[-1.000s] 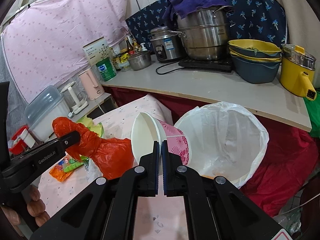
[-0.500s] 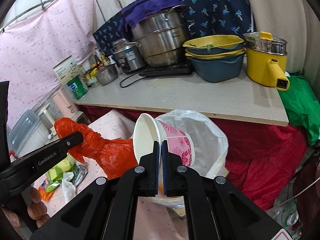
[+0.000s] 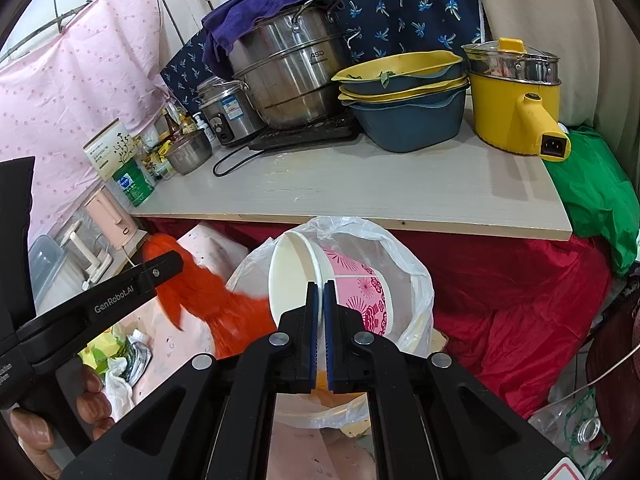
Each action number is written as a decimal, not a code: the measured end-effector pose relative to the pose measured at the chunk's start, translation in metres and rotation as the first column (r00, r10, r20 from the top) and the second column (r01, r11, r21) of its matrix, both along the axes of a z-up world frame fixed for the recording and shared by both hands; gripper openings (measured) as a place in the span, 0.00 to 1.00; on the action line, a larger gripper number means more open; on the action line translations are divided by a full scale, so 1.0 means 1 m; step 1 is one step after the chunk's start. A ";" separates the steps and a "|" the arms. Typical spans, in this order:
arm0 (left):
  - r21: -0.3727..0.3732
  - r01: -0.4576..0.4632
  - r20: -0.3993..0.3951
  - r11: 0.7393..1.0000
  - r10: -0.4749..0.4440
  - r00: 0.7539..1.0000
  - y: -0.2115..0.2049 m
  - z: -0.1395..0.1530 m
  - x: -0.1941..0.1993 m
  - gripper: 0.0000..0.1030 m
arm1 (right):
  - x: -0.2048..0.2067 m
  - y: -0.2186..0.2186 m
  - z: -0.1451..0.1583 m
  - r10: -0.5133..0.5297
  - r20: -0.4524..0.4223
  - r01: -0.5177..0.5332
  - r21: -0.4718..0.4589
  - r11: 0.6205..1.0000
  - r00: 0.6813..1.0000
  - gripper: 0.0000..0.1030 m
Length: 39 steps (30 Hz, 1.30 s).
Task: Collect trash
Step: 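Carry the red bag and pink cup over the trash bin with both grippers, then open both grippers to drop the red bag and pink cup into the bin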
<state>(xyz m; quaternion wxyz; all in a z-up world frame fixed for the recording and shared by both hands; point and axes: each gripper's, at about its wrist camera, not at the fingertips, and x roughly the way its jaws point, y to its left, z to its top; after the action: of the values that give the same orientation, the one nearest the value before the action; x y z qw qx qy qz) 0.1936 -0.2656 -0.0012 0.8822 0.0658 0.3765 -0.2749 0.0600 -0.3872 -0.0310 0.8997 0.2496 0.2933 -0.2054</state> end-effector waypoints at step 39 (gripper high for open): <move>0.019 -0.169 0.028 0.985 0.169 0.985 0.102 -0.004 -0.015 0.75 | 0.037 0.067 0.021 0.127 -0.006 -0.127 -0.081 0.989 0.992 0.35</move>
<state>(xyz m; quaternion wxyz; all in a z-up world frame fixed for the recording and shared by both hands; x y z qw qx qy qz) 0.1790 -0.1637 -0.0048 0.9066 0.0468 0.3718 -0.1941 0.0971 -0.3202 -0.0102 0.9203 0.1936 0.3003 -0.1594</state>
